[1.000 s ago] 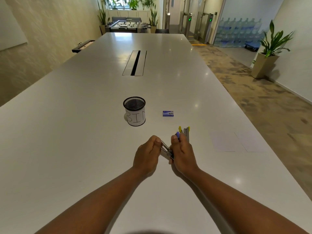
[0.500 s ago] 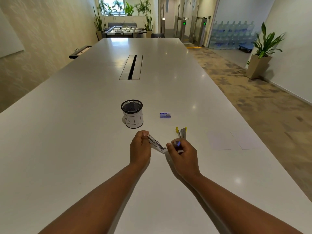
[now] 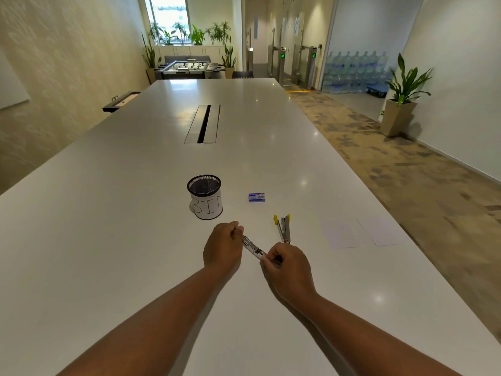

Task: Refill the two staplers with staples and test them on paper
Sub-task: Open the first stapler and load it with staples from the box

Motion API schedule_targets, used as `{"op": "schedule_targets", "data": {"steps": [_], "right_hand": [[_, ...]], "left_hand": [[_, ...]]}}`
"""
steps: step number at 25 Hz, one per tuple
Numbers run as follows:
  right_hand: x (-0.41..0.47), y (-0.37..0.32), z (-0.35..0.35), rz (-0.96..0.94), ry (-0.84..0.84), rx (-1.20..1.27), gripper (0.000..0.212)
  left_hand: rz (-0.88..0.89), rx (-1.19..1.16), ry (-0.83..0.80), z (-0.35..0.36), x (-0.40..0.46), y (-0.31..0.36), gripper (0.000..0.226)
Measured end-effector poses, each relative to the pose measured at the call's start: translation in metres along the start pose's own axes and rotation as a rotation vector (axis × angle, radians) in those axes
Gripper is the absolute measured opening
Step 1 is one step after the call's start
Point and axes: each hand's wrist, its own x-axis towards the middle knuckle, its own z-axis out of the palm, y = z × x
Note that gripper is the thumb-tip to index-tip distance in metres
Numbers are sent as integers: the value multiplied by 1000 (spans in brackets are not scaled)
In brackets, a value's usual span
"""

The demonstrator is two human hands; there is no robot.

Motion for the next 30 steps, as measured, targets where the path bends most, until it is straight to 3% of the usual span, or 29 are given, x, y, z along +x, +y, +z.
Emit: {"op": "schedule_targets", "data": {"steps": [3, 8, 11, 15, 17, 20, 23, 30], "right_hand": [[0, 0, 2, -52, -33, -68, 15], [-2, -4, 6, -91, -80, -139, 6], [4, -11, 7, -89, -174, -221, 27], [38, -15, -5, 112, -520, -264, 73], [55, -19, -10, 114, -642, -261, 84], [69, -21, -13, 109, -741, -206, 89], [76, -20, -12, 131, -799, -169, 88], [83, -12, -11, 137, -815, -140, 92]], "left_hand": [[91, 171, -25, 1, 8, -1, 32], [307, 213, -86, 3, 11, -1, 37], [295, 243, -155, 2, 10, -5, 45], [317, 235, -185, -1, 10, -2, 56], [321, 257, -215, -3, 10, -2, 61], [282, 259, -222, -1, 9, -2, 61], [271, 244, -165, 1, 8, 0, 44], [321, 258, -145, 3, 11, -2, 37]]}}
